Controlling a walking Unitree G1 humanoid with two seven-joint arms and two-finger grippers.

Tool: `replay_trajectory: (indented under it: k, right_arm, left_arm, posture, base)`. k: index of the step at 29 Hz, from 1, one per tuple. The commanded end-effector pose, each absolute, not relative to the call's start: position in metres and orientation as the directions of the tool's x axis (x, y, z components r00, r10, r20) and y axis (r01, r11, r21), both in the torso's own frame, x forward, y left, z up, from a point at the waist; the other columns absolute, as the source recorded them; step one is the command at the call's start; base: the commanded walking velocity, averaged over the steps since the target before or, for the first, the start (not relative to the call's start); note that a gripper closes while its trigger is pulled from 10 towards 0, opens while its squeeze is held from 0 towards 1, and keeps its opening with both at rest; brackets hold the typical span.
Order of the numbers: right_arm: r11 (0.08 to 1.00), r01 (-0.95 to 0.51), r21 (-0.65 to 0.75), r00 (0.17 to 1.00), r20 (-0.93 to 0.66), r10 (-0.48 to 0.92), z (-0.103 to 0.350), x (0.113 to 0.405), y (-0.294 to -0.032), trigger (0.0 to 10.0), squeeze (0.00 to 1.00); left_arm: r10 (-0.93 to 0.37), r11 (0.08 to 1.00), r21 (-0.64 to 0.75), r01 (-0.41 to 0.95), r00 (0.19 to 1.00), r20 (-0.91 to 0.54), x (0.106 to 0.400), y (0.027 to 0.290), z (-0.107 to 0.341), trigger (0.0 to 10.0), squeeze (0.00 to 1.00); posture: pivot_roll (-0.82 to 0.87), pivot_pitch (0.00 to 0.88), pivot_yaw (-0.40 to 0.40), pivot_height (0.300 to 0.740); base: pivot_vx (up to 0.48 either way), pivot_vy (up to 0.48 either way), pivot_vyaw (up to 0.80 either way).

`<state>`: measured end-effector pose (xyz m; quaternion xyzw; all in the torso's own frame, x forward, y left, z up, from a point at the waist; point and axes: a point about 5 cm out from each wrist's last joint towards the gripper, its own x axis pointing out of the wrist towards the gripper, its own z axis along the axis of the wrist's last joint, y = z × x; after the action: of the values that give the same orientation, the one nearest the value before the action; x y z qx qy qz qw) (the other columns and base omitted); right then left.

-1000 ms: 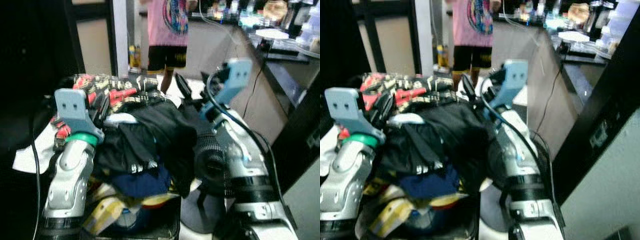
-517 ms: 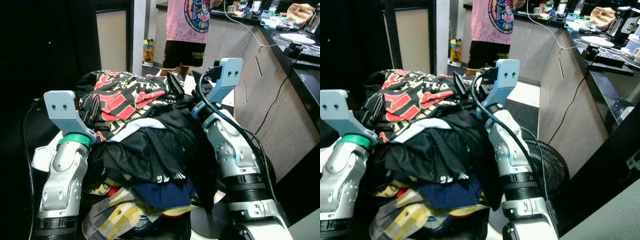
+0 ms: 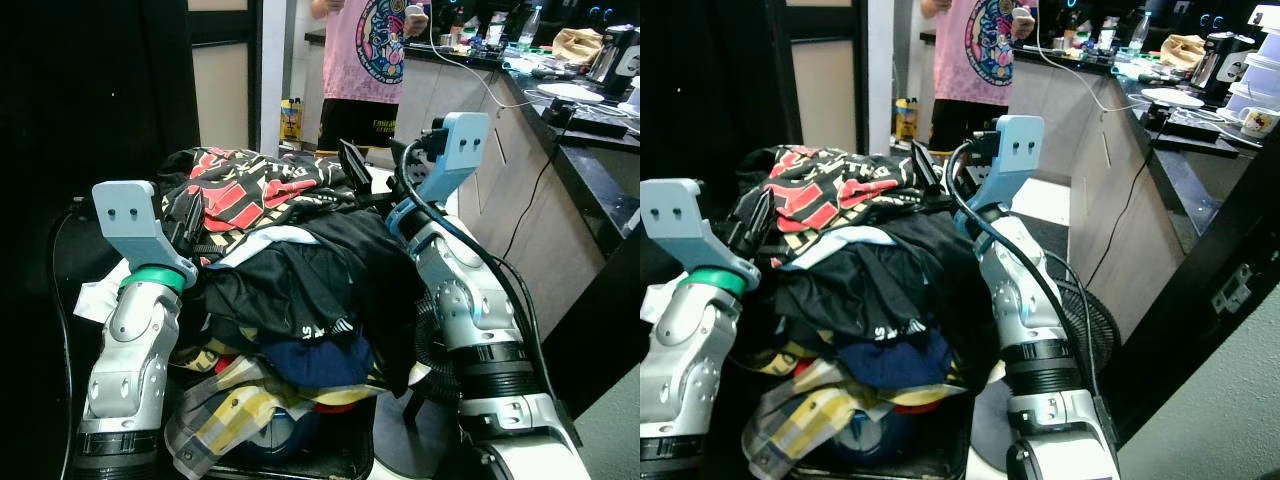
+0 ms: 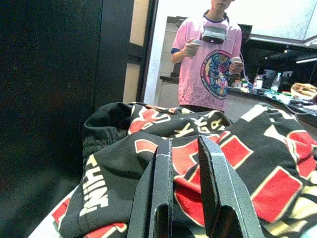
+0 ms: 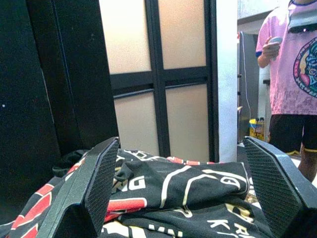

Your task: Clothes washing

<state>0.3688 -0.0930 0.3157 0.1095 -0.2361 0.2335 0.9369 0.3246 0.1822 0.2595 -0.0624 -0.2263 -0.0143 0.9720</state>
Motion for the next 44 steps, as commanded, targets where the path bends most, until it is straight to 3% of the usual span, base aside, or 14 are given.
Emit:
replay_trajectory:
  k: [1,10,16,37,44]
  right_arm:
    - [0.872,-0.478,0.102,0.782,0.501,0.370,0.318,0.370,-0.096,10.0,0.00]
    - [0.873,-0.476,0.105,0.786,0.497,0.368,0.316,0.370,-0.097,10.0,0.00]
    - [0.873,-0.477,0.104,0.786,0.494,0.371,0.316,0.370,-0.097,10.0,0.00]
    - [0.863,-0.496,0.091,0.776,0.493,0.394,0.319,0.370,-0.093,10.0,0.00]
    - [0.847,-0.528,0.067,0.791,0.401,0.461,0.305,0.374,-0.086,10.0,0.00]
  left_arm:
    - [-0.007,0.992,-0.111,0.061,0.900,0.437,0.323,0.181,0.258,10.0,0.00]
    - [-0.010,0.992,-0.112,0.066,0.895,0.445,0.322,0.179,0.259,10.0,0.00]
    - [-0.013,0.985,-0.150,0.091,0.891,0.455,0.320,0.177,0.260,10.0,0.00]
    - [-0.030,0.987,-0.122,0.103,0.869,0.495,0.314,0.180,0.262,10.0,0.00]
    - [-0.024,0.996,-0.063,0.057,0.898,0.439,0.317,0.185,0.254,10.0,0.00]
  posture:
    - [-0.01,0.000,-0.043,0.740]
    - [-0.01,0.000,-0.044,0.740]
    - [-0.02,0.000,-0.052,0.740]
    - [-0.02,0.000,-0.073,0.740]
    - [-0.02,0.000,-0.078,0.740]
  base:
    - [0.000,0.000,0.00]
    - [0.000,0.000,0.00]
    - [0.000,0.480,0.00]
    - [0.000,0.000,0.00]
    - [0.000,0.000,0.00]
